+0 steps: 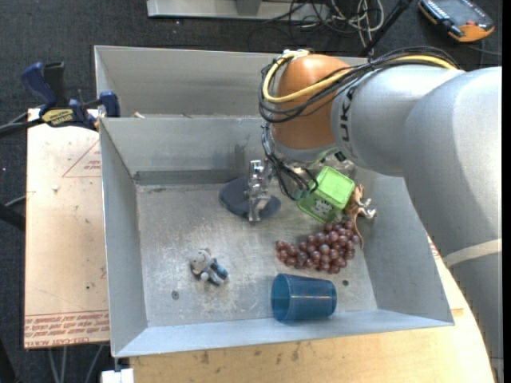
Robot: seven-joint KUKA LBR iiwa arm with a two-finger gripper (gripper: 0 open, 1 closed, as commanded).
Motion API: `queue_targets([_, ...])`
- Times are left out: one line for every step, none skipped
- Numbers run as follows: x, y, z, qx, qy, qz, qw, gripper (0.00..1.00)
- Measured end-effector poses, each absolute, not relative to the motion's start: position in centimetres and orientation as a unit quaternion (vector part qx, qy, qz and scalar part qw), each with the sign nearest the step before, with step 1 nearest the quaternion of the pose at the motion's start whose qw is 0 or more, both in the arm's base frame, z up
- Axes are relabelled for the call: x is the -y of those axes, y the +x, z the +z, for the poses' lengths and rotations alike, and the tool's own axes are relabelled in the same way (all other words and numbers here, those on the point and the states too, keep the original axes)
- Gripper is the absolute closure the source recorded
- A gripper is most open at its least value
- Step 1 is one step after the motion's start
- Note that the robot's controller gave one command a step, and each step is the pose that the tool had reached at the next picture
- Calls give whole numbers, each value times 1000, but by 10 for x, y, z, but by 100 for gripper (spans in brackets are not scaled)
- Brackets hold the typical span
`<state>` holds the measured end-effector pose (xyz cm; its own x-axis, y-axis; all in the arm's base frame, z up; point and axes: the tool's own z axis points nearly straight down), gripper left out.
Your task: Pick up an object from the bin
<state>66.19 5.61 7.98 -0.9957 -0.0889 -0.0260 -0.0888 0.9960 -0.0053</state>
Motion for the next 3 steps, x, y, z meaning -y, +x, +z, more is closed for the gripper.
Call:
queue_targets([-56,662,80,-999,-44,-2,13,100])
queue_targets([-60,652,127,-999,-53,0,-1,100])
queue_targets([-55,657,157,-999,-49,1,5,100])
